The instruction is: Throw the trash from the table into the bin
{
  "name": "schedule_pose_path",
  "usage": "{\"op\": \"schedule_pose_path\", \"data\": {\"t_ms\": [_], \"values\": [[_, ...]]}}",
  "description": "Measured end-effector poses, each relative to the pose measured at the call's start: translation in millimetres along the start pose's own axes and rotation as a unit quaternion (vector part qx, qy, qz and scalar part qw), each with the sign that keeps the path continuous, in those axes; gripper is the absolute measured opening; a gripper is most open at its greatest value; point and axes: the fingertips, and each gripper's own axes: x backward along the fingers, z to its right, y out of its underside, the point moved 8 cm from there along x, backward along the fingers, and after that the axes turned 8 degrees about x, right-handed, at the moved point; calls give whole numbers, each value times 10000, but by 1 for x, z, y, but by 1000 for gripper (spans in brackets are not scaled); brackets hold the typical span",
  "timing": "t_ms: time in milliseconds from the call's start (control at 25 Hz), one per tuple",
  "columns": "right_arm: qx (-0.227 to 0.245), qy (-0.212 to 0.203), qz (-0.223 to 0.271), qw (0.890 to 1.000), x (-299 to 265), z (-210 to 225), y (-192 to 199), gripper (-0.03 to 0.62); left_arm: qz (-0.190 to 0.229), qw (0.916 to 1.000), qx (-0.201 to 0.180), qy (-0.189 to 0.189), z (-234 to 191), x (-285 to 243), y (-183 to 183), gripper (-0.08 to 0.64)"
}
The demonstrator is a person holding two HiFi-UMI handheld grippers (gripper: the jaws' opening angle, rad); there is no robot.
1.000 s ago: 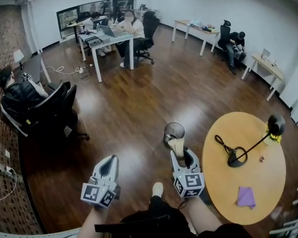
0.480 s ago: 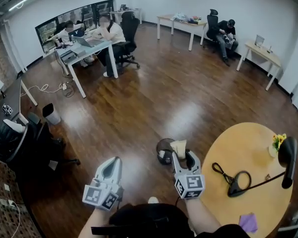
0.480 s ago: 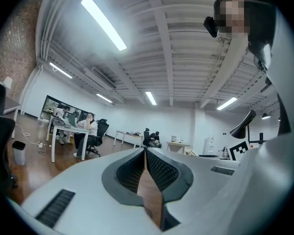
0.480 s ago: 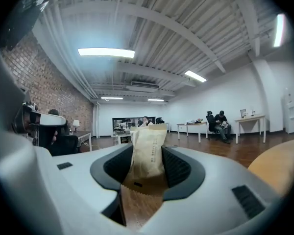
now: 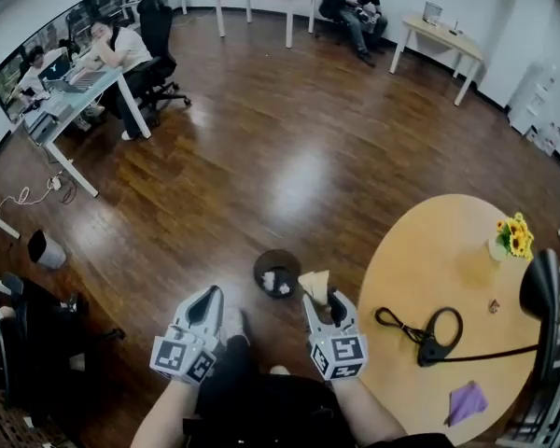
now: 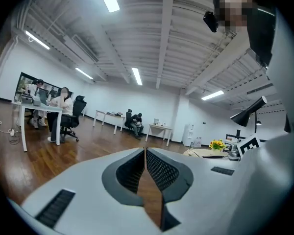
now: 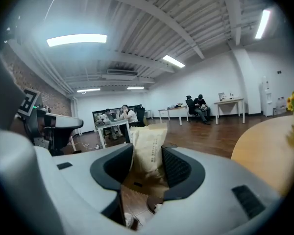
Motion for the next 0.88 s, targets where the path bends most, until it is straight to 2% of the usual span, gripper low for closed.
{"op": "schedule_pose_path", "data": {"t_ms": [200,520,680,880], "values": [[58,303,-471,9984,-65,8,6,189,-301,9982,41,524,-43,-85,1,6],[-112,648,-1121,9915,-176,19,9,189,-905,9904,102,1036,-118,-201,-5,6],[-301,703,-1466,9862,-201,23,27,189,-1270,9865,248,1007,-137,-228,16,7],[-639,550,-2291,9697,-210,21,81,189,-1977,9750,755,672,-149,-221,69,8]]}}
